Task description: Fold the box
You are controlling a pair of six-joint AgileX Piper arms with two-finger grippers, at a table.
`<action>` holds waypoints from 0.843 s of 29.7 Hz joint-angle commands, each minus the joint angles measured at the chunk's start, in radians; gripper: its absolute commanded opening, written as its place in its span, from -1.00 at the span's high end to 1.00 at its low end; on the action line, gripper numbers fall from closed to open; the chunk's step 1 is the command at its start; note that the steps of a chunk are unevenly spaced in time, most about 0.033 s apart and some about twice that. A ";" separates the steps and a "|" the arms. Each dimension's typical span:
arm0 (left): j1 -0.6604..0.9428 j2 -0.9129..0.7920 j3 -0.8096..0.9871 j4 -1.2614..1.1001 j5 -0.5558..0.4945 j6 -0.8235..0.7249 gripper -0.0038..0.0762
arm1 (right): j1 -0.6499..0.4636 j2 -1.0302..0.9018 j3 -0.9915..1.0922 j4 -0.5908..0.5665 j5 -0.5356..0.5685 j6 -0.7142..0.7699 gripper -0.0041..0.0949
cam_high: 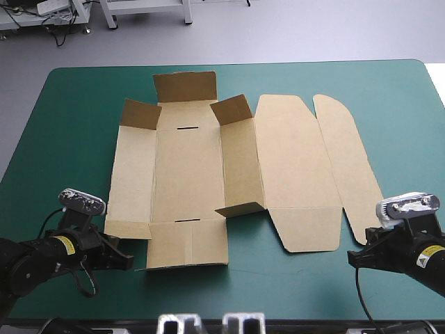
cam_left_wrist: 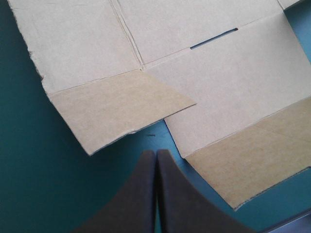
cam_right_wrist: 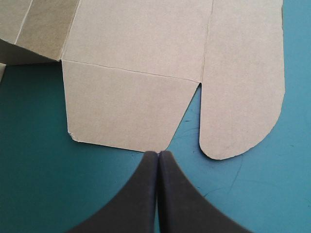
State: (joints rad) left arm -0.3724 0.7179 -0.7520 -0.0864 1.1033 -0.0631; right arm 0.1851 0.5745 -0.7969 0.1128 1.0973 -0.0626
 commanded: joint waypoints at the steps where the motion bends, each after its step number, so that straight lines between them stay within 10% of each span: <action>1: -0.004 0.000 -0.024 -0.016 -0.037 -0.003 0.93 | 0.002 0.003 -0.022 0.005 -0.053 -0.009 0.95; 25: -0.004 0.037 -0.030 -0.091 -0.126 0.063 0.93 | 0.002 0.003 -0.022 0.005 -0.049 -0.009 0.95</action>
State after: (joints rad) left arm -0.3724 0.7246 -0.7520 -0.1571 1.0523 0.0000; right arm 0.1851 0.5745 -0.7969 0.1128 1.0973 -0.0626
